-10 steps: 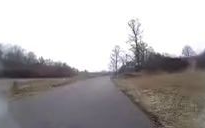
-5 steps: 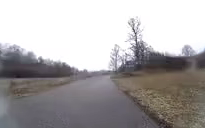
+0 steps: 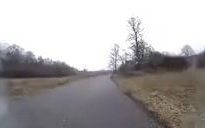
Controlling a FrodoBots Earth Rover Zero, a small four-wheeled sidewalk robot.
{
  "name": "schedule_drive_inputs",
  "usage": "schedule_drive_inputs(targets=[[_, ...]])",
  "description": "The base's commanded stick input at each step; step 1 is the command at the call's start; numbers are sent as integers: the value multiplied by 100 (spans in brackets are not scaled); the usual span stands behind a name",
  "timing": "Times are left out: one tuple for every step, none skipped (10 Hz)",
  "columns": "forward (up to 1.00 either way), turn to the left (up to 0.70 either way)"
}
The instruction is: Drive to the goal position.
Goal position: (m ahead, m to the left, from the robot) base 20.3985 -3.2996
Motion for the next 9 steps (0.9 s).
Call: schedule_drive_inputs(targets=[[70, 0], [70, 0], [70, 0], [70, 0], [70, 0], [70, 0], [70, 0], [70, 0], [70, 0]])
